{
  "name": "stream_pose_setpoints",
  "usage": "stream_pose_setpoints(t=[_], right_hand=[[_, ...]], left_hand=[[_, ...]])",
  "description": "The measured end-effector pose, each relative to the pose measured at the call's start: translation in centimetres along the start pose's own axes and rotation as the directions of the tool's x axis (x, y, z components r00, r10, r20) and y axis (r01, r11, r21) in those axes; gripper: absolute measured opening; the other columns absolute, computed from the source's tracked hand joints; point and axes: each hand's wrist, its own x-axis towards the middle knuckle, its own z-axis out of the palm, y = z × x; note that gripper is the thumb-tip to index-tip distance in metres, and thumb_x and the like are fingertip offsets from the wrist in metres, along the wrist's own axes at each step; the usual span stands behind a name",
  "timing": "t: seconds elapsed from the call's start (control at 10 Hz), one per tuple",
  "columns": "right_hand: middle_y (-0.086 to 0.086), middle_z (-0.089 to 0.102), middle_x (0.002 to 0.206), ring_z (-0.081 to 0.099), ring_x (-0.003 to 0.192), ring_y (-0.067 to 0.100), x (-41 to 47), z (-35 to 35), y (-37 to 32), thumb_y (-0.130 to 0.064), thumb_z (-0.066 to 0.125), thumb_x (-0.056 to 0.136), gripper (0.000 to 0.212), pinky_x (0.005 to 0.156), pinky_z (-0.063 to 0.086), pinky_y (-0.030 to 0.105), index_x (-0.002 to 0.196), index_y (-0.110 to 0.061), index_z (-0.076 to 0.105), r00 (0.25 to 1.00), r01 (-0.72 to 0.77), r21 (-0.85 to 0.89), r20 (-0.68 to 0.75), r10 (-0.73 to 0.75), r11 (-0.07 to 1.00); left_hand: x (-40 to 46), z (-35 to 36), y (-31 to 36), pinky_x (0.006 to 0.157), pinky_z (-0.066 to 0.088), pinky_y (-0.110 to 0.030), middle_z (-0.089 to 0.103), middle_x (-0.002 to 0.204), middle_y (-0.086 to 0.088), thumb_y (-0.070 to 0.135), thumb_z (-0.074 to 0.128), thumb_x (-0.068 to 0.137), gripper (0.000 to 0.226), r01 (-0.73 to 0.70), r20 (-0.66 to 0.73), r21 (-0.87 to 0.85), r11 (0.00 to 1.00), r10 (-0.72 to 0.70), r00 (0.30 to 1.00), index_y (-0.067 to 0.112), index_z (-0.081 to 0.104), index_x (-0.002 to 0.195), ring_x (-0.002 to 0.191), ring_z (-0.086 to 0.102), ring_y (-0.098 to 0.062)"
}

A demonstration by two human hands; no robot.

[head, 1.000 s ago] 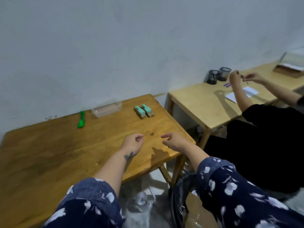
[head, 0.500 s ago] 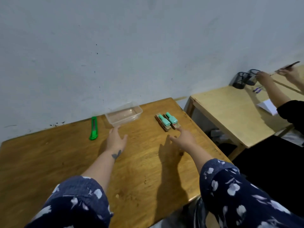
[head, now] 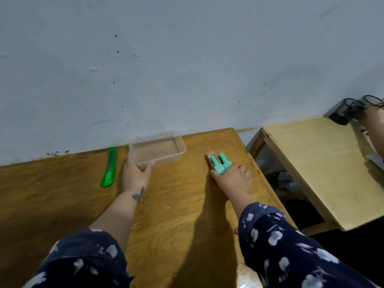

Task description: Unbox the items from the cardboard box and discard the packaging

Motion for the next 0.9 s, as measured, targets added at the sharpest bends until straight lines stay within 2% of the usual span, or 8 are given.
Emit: stream_pose_setpoints(t=[0.1,0.2,0.3,0.4,0.5,0.6,0.8,0.9], right_hand=[[0.011,0.045,0.13,0.044,0.119,0.03,1.2,0.0,-0.5,-0.06,0.064,0.073,0.077,0.097,0.04,0.042,0.13,-0.012,0.043,0.999,0.051,-0.041,-0.002,-0.051,0.998],[0.009,0.046,0.128,0.047,0.116,0.028,2.7,-0.9,-1.5,-0.058,0.068,0.07,0.079,0.097,0.045,0.043,0.131,-0.015,0.044,0.993,0.117,0.031,0.004,-0.117,0.993],[0.006,0.049,0.126,0.048,0.115,0.026,4.1,-2.5,-4.0,-0.057,0.068,0.069,0.079,0.095,0.046,0.042,0.132,-0.016,0.045,0.96,0.281,0.125,-0.033,-0.279,0.951],[0.005,0.055,0.121,0.054,0.109,0.023,4.8,-4.4,-7.3,-0.051,0.071,0.068,0.073,0.092,0.048,0.041,0.129,-0.016,0.049,0.857,0.514,0.125,-0.02,-0.515,0.849],[0.003,0.055,0.126,0.054,0.111,0.021,5.1,-5.0,-10.2,-0.041,0.076,0.069,0.077,0.092,0.049,0.038,0.134,-0.016,0.046,0.728,0.667,0.091,0.128,-0.673,0.739],[0.003,0.056,0.127,0.054,0.109,0.019,5.3,-4.0,-12.7,-0.036,0.079,0.069,0.076,0.091,0.05,0.035,0.135,-0.016,0.046,0.646,0.734,0.055,0.25,-0.721,0.677],[0.0,0.057,0.121,0.053,0.105,0.018,5.0,-1.5,-16.5,-0.038,0.078,0.067,0.072,0.086,0.048,0.032,0.131,-0.021,0.049,0.564,0.795,-0.027,0.4,-0.722,0.606],[0.002,0.06,0.116,0.051,0.104,0.022,4.2,0.2,-17.7,-0.04,0.072,0.071,0.059,0.086,0.047,0.035,0.125,-0.022,0.054,0.544,0.835,-0.177,0.411,-0.732,0.521]], left_hand=[[0.4,0.5,0.1,0.102,0.043,-0.048,0.045,0.145,-0.011,0.036,0.065,0.088,0.078,-0.009,-0.035,-0.013,1.0,0.009,0.999,0.019,0.022,0.151,0.129,0.046,-0.03],[0.6,0.8,0.3,0.094,0.049,-0.045,0.055,0.135,-0.006,0.032,0.063,0.089,0.067,-0.027,-0.056,-0.057,0.998,0.024,0.998,0.023,0.031,0.147,0.119,0.055,-0.024],[0.9,0.9,0.4,0.097,0.049,-0.044,0.056,0.134,-0.003,0.033,0.062,0.089,0.062,-0.02,-0.065,-0.095,0.995,0.014,0.998,0.023,0.035,0.145,0.118,0.056,-0.021],[1.2,1.1,0.5,0.093,0.051,-0.037,0.059,0.13,0.0,0.031,0.064,0.089,0.056,-0.001,-0.115,-0.103,0.995,-0.011,0.993,0.024,0.041,0.14,0.112,0.059,-0.017],[1.2,1.4,0.7,0.086,0.05,-0.03,0.06,0.127,0.001,0.029,0.065,0.088,0.055,0.028,-0.147,-0.115,0.993,-0.045,0.988,0.025,0.044,0.139,0.11,0.059,-0.016],[1.0,1.5,0.7,0.086,0.049,-0.028,0.06,0.127,0.0,0.027,0.065,0.087,0.056,0.016,-0.16,-0.121,0.992,-0.035,0.987,0.025,0.044,0.139,0.111,0.059,-0.015],[0.7,1.3,0.8,0.085,0.048,-0.022,0.06,0.13,0.001,0.026,0.065,0.086,0.056,-0.004,-0.164,-0.099,0.995,-0.012,0.986,0.024,0.045,0.139,0.114,0.059,-0.013],[1.0,1.2,0.7,0.084,0.049,-0.021,0.061,0.129,0.002,0.025,0.067,0.085,0.057,0.016,-0.136,-0.128,0.992,-0.033,0.99,0.023,0.046,0.138,0.113,0.06,-0.012]])
